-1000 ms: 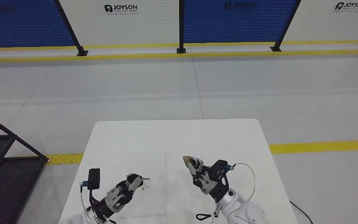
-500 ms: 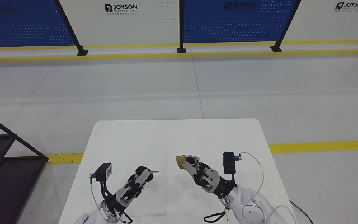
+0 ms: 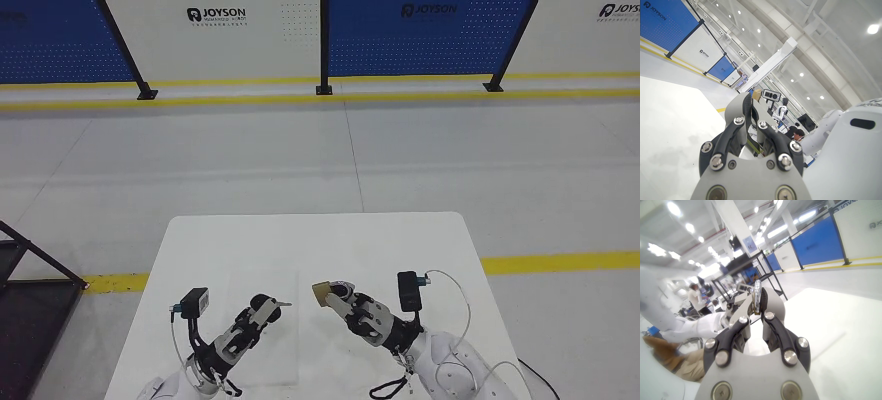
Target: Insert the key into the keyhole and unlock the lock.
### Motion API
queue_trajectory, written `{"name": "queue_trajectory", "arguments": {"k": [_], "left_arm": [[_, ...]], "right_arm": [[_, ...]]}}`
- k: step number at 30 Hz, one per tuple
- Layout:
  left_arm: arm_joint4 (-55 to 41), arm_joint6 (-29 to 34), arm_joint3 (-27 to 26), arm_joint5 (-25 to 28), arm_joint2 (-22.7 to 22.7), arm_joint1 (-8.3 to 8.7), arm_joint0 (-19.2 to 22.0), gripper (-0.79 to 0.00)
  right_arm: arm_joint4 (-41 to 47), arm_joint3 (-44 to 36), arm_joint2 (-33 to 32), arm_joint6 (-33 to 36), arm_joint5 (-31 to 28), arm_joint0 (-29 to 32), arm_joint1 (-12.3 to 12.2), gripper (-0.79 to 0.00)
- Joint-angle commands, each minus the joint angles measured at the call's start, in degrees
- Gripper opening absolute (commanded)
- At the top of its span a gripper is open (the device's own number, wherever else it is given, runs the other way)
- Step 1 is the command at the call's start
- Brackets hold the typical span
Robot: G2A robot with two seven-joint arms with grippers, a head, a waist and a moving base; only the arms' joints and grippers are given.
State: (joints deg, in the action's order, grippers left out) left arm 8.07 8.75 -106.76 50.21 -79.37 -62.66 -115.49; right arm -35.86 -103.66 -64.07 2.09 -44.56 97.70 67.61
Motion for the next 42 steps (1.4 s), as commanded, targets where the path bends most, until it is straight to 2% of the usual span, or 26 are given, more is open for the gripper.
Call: {"name": "queue_trajectory", "arguments": {"k": [1, 4, 6, 8, 10, 13, 20, 42], "left_arm": [[0.0, 0.0, 0.0, 0.0, 0.0, 0.00, 0.0, -0.785], [0.0, -0.1, 0.0, -0.6, 0.2, -0.04, 0.1, -0.785], [0.1, -1.9, 0.3, -1.1, 1.7, -0.39, 0.8, -0.785], [-0.5, -3.0, 1.4, -0.6, 3.9, -0.75, 1.4, -0.785], [0.0, -5.4, 2.2, 0.6, 5.0, -1.14, 2.2, -0.785], [1.0, -9.8, 3.2, 3.3, 7.6, -1.94, 2.6, -0.785], [1.0, -15.6, 4.9, 6.9, 10.8, -3.22, 4.6, -0.785], [5.6, -18.8, 5.7, 6.3, 13.1, -4.77, 6.0, -0.785]], "right_arm": [[0.0, 0.0, 0.0, 0.0, 0.0, 0.0, 0.0, -0.785], [0.0, 0.0, 0.0, 0.0, 0.0, 0.0, 0.0, -0.785], [0.0, -0.9, -0.1, -1.9, 3.9, -0.1, 0.2, -0.785], [0.1, -1.4, 1.7, -3.0, 3.3, 0.5, 0.5, -0.785], [0.6, -1.6, 1.9, -5.2, 4.7, 0.4, 0.7, -0.785], [3.5, -1.6, 3.1, -6.6, 3.7, 0.8, 0.9, -0.785], [4.7, -2.0, 4.0, -6.1, 3.1, 1.4, 0.9, -0.785], [4.3, -2.4, 5.2, -4.3, 4.4, 1.0, 0.8, -0.785]]}}
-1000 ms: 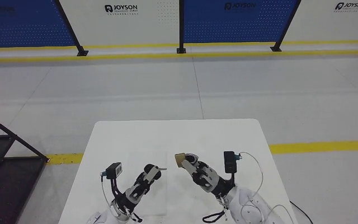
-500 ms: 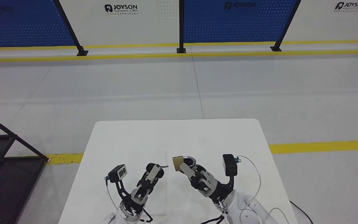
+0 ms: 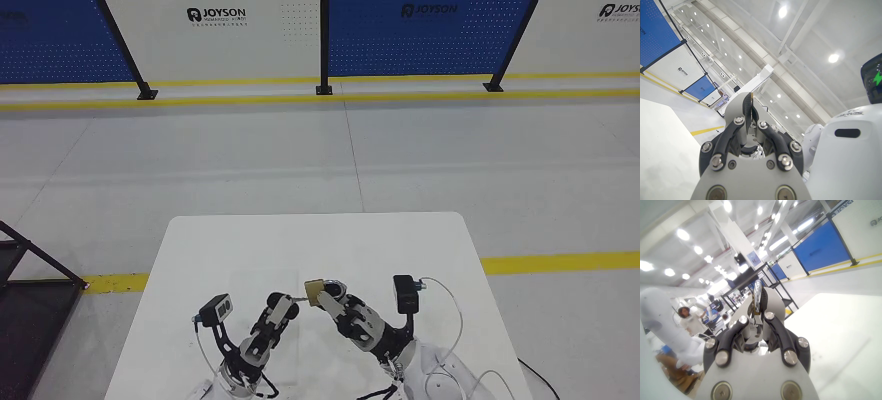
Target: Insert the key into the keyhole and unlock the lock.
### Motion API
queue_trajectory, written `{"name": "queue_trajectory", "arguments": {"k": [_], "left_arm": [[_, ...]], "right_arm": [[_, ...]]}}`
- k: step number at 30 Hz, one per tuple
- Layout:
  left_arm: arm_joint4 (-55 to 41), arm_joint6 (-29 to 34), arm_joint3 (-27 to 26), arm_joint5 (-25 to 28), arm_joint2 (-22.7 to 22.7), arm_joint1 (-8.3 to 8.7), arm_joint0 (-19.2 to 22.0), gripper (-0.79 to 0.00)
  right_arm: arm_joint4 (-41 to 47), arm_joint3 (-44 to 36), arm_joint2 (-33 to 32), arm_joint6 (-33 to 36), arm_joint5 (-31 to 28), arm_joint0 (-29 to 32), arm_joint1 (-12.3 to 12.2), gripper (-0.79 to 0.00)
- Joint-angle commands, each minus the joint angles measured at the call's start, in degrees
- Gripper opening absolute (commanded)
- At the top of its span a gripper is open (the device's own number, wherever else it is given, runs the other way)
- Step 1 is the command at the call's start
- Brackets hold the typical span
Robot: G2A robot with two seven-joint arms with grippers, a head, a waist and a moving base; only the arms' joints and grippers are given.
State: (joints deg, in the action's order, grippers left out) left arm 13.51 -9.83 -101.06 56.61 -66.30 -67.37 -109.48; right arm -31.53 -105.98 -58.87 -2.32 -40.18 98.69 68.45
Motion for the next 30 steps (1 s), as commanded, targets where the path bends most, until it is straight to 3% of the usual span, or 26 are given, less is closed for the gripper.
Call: {"name": "queue_trajectory", "arguments": {"k": [1, 30], "left_arm": [[0.3, -0.3, 0.0, -0.2, 0.0, -0.10, 0.0, -0.785], [1.6, -3.0, 0.8, 1.3, 0.0, -1.20, 0.5, -0.785]], "right_arm": [[0.0, -0.1, 0.1, 0.1, 0.0, 0.0, 0.0, -0.785], [0.8, -0.1, 0.5, -1.1, -0.3, -0.1, 0.0, -0.785]]}}
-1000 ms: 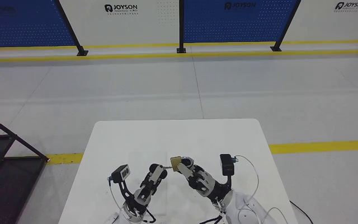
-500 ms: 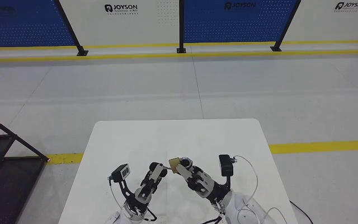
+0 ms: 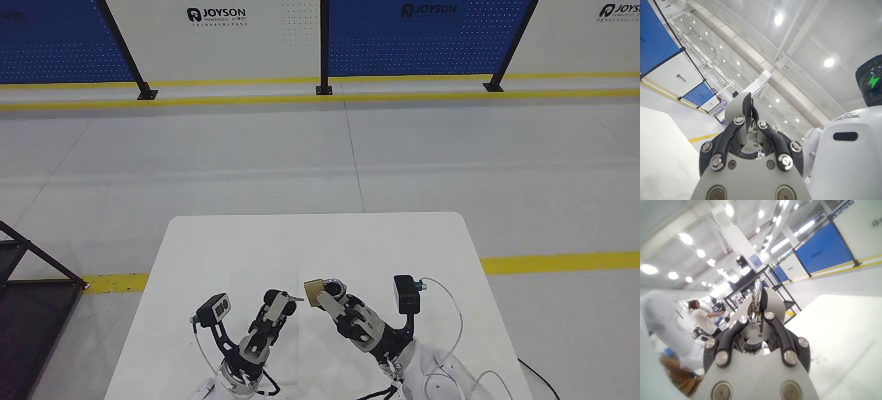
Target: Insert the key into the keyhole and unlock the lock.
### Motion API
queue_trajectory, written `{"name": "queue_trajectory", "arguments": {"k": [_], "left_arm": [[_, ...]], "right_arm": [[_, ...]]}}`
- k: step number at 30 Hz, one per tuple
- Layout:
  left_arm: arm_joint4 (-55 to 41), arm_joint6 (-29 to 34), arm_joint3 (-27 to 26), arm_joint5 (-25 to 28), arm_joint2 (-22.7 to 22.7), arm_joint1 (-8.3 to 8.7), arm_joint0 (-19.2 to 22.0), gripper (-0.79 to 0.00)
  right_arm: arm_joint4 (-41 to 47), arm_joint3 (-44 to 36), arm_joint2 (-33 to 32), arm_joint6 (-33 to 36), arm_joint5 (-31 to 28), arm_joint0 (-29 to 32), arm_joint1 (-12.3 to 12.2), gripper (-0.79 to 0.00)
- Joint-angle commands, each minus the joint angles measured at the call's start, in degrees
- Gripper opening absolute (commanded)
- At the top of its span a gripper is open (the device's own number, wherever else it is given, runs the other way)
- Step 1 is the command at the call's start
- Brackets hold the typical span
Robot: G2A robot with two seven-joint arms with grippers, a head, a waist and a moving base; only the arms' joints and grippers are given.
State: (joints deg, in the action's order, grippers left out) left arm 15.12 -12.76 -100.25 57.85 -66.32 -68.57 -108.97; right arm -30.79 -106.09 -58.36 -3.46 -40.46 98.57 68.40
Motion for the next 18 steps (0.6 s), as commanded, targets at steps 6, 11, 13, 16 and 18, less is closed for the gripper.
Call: {"name": "queue_trajectory", "arguments": {"k": [6, 11, 13, 16, 18], "left_arm": [[0.0, 0.0, 0.0, 0.0, 0.0, 0.00, 0.0, -0.785], [-0.9, -0.2, -0.4, -0.9, 0.4, -0.13, 0.3, -0.785], [-2.1, -1.3, -0.5, -0.5, 0.7, -0.35, 0.7, -0.785], [-2.9, -3.1, -0.7, 0.1, 1.6, -0.76, 1.2, -0.785], [-1.9, -4.2, -1.0, 0.1, 1.6, -0.96, 1.4, -0.785]], "right_arm": [[0.0, 0.0, 0.0, 0.0, 0.0, 0.0, 0.0, -0.785], [0.5, -0.3, 0.3, -0.4, 1.7, 0.0, 0.1, -0.785], [0.7, -0.5, 0.4, -1.4, 2.1, 0.1, 0.2, -0.785], [-0.2, -0.5, 1.0, -2.3, 3.0, 0.0, 0.4, -0.785], [-0.7, -0.6, 1.5, -3.3, 3.6, 0.0, 0.6, -0.785]]}}
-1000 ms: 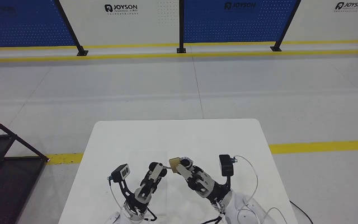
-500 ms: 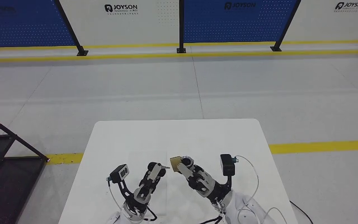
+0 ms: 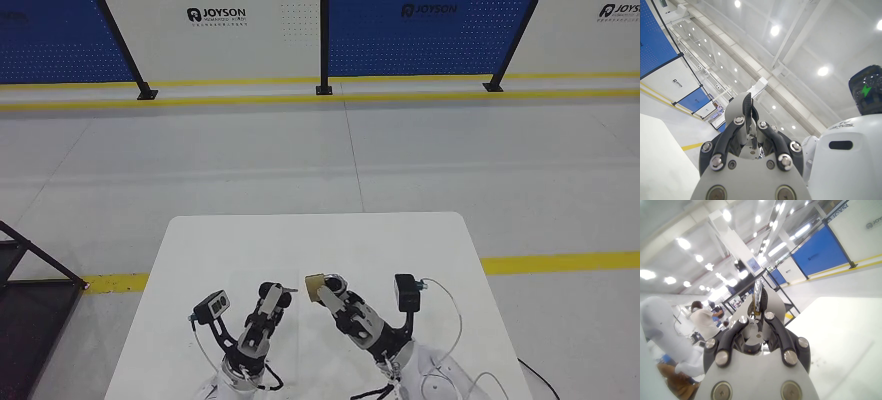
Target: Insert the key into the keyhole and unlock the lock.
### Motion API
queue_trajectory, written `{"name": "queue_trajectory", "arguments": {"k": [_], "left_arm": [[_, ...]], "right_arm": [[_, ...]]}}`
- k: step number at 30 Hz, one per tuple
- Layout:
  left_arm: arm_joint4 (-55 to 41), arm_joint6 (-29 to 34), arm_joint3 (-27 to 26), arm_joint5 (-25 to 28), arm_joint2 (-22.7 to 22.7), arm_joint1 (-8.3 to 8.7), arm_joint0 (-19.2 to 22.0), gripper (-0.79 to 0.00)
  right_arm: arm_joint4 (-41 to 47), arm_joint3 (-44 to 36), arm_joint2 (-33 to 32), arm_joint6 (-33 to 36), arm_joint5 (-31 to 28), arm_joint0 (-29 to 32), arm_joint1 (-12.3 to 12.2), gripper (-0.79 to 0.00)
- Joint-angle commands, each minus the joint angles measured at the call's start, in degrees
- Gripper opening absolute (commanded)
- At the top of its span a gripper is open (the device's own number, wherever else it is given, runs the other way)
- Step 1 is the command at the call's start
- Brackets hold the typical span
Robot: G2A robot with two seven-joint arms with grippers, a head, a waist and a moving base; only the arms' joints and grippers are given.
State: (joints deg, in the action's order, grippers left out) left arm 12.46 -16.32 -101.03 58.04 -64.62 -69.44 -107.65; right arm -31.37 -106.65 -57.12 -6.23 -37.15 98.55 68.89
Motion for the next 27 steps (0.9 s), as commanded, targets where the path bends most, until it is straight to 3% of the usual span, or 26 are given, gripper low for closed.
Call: {"name": "queue_trajectory", "arguments": {"k": [1, 12, 27], "left_arm": [[2.0, -1.6, -0.3, 0.0, -0.3, -0.23, 0.1, -0.785], [13.2, -12.6, 2.5, 0.0, 2.4, -2.04, 1.2, -0.785], [16.1, -18.4, 3.4, 0.0, 4.7, -2.48, 3.1, -0.785]], "right_arm": [[-0.1, 0.0, 0.5, -1.1, 0.4, 0.0, 0.2, -0.785], [0.1, 0.5, 2.4, -5.1, 0.9, -0.5, 0.9, -0.785], [-0.1, 0.2, 2.6, -5.6, 0.4, -0.1, 1.1, -0.785]]}}
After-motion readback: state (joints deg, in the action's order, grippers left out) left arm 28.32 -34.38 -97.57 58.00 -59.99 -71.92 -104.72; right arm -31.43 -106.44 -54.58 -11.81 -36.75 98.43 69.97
